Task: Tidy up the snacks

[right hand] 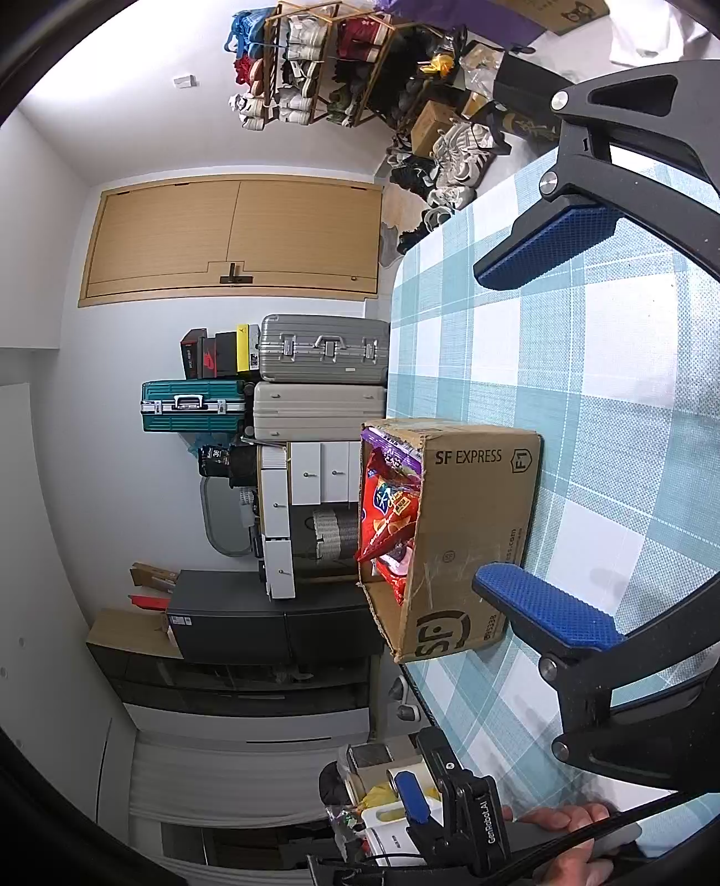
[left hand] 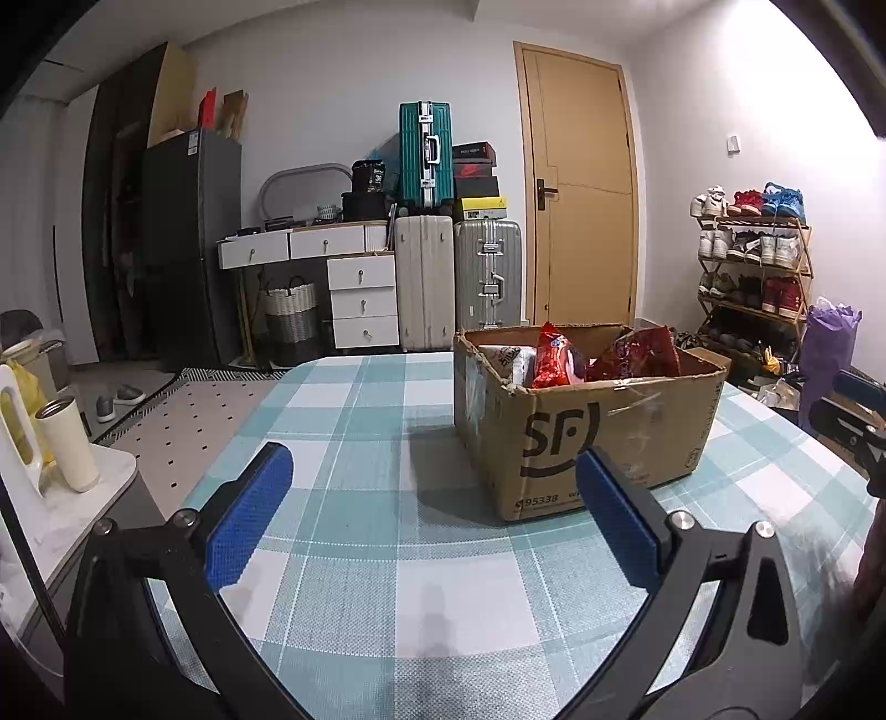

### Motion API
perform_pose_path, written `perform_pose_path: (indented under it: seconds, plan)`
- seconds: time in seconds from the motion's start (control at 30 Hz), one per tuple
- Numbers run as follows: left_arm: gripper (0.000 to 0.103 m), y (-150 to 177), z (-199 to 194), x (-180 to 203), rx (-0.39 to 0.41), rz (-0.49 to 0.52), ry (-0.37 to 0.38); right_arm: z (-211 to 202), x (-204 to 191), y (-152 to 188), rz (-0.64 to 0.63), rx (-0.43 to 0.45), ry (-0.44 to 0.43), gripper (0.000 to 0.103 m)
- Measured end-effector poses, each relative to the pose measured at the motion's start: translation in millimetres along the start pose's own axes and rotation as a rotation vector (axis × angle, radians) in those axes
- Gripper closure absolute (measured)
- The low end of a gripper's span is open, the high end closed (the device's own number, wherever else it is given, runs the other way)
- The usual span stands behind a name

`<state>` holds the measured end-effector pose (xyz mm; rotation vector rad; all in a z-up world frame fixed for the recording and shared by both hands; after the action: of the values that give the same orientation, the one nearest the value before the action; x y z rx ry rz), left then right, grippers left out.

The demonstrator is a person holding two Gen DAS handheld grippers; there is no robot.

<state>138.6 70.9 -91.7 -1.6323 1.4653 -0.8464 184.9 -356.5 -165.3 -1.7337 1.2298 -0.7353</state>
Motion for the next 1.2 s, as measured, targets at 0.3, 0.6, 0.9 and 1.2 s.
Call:
perform_pose_path:
  seconds: [0.3, 0.6, 0.9, 1.2]
  plan:
    - [0.001, 0.2, -0.4, 0.1, 0.002, -0.003, -0.001, 0.1, -0.1, 0.0, 0.000, 0.000, 0.000, 0.001]
    - [0.001, 0.4, 0.7, -0.2, 0.002, -0.003, 0.000, 0.3, -0.1, 0.1, 0.000, 0.000, 0.000, 0.001]
    - [0.001, 0.6, -0.4, -0.3, 0.002, -0.004, 0.000, 0.1, -0.1, 0.1, 0.000, 0.000, 0.000, 0.001]
    - [0.001, 0.9, -0.7, -0.7, 0.003, -0.004, 0.000, 1.5, 0.1, 0.5, 0.000, 0.000, 0.000, 0.001]
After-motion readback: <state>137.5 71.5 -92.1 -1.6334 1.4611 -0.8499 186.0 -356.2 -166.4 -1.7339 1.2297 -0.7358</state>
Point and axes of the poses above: each gripper's, at about its wrist camera, not at the fingertips, and z roughly the way its jaws point, x to its right, y to its underside, the point moved 5 cm from there along z, roughly the way its jaws point, and after that the axes turned 9 degrees about -x, right-handed, at the moved point
